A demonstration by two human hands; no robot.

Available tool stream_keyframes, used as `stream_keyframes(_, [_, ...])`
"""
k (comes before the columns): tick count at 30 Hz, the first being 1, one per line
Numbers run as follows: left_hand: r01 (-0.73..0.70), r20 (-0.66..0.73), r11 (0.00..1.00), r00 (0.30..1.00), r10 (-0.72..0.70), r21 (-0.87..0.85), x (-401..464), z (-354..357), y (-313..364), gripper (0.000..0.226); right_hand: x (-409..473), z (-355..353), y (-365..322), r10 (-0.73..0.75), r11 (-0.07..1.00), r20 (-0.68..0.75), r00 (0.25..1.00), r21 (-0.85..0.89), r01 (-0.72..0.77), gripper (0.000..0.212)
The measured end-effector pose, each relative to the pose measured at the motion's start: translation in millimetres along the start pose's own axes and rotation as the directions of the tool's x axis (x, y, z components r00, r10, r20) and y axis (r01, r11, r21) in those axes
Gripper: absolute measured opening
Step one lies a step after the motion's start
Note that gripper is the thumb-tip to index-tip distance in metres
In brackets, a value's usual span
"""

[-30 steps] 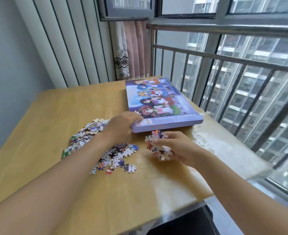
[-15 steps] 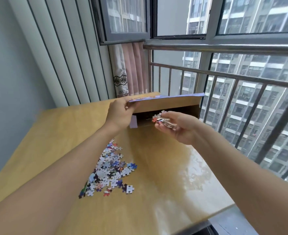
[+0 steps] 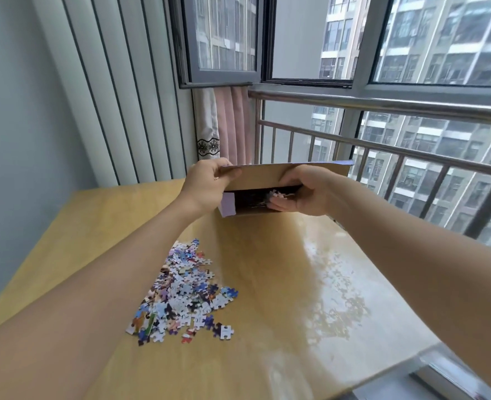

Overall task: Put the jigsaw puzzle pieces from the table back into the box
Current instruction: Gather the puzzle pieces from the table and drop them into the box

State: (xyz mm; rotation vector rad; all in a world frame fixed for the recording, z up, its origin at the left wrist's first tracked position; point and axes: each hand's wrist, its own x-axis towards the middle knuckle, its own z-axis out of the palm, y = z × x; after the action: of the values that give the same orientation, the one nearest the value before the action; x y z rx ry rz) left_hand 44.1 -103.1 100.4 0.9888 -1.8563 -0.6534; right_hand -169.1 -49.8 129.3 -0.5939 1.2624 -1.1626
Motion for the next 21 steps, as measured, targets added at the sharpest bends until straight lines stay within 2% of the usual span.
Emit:
stream_keyframes(5, [0.002, -0.015, 0.999, 1.0, -0.003, -0.043, 4, -8, 2, 0.019, 4, 3, -1, -0.135, 0.94, 0.11, 0.985, 0.33, 0.092, 0.043])
stream_keyframes(7, [0.007, -0.024, 0.998, 1.0, -0.008, -0.057, 7, -11, 2, 0.018, 5, 2, -1, -0.148, 0.935, 0.121, 0.982, 0.341, 0.099, 0.053])
stream_keyframes(8, [0.008, -0.034, 0.998, 0.999, -0.01, -0.065, 8, -12, 2, 0.018, 4, 0, -1, -0.158, 0.954, 0.106, 0.982, 0.273, 0.124, 0.052])
stream_keyframes(10, [0.0, -0.073, 0.997, 0.997, -0.005, -0.074, 9, -15, 4, 0.019, 1, -2, -2, -0.215, 0.975, 0.008, 0.977, -0.055, 0.215, 0.03])
stream_keyframes(11, [-0.002, -0.1, 0.998, 0.995, -0.005, -0.068, 10, -17, 3, 0.02, 0, -5, 0, -0.29, 0.932, -0.031, 0.956, -0.237, 0.275, 0.023])
stream_keyframes(12, [-0.004, -0.122, 0.998, 0.993, -0.002, -0.055, 11, -18, 4, 0.021, 2, -10, 2, -0.37, 0.863, -0.041, 0.928, -0.387, 0.326, 0.028])
stream_keyframes(13, [-0.006, -0.134, 0.999, 0.991, 0.0, -0.047, 11, -19, 4, 0.021, 2, -17, 5, -0.44, 0.758, 0.009, 0.898, -0.532, 0.377, 0.037])
stream_keyframes(14, [-0.007, -0.137, 0.999, 0.991, 0.001, -0.046, 11, -19, 4, 0.02, 2, -23, 7, -0.515, 0.568, 0.119, 0.849, -0.694, 0.442, 0.044])
stream_keyframes(15, [-0.009, -0.136, 0.999, 0.991, 0.002, -0.049, 11, -19, 5, 0.02, -2, -26, 9, -0.551, 0.292, 0.269, 0.79, -0.825, 0.484, 0.048])
stream_keyframes(16, [-0.007, -0.136, 0.999, 0.991, 0.0, -0.053, 11, -19, 5, 0.019, 1, -30, 13, -0.536, 0.014, 0.39, 0.749, -0.883, 0.469, 0.051])
stream_keyframes(17, [-0.002, -0.14, 0.998, 0.99, -0.007, -0.061, 12, -18, 3, 0.019, 3, -33, 16, -0.512, -0.216, 0.48, 0.713, -0.875, 0.434, 0.052])
stream_keyframes(18, [0.0, -0.147, 0.997, 0.989, -0.011, -0.071, 13, -17, 3, 0.018, 8, -34, 19, -0.509, -0.352, 0.525, 0.682, -0.85, 0.391, 0.048])
stream_keyframes(19, [0.003, -0.156, 0.996, 0.988, -0.017, -0.09, 14, -17, 3, 0.016, 11, -34, 20, -0.528, -0.429, 0.563, 0.636, -0.823, 0.373, 0.037])
stream_keyframes(21, [-0.007, -0.185, 0.99, 0.982, -0.019, -0.14, 15, -16, 7, 0.012, 15, -33, 19, -0.613, -0.498, 0.613, 0.499, -0.79, 0.359, 0.019])
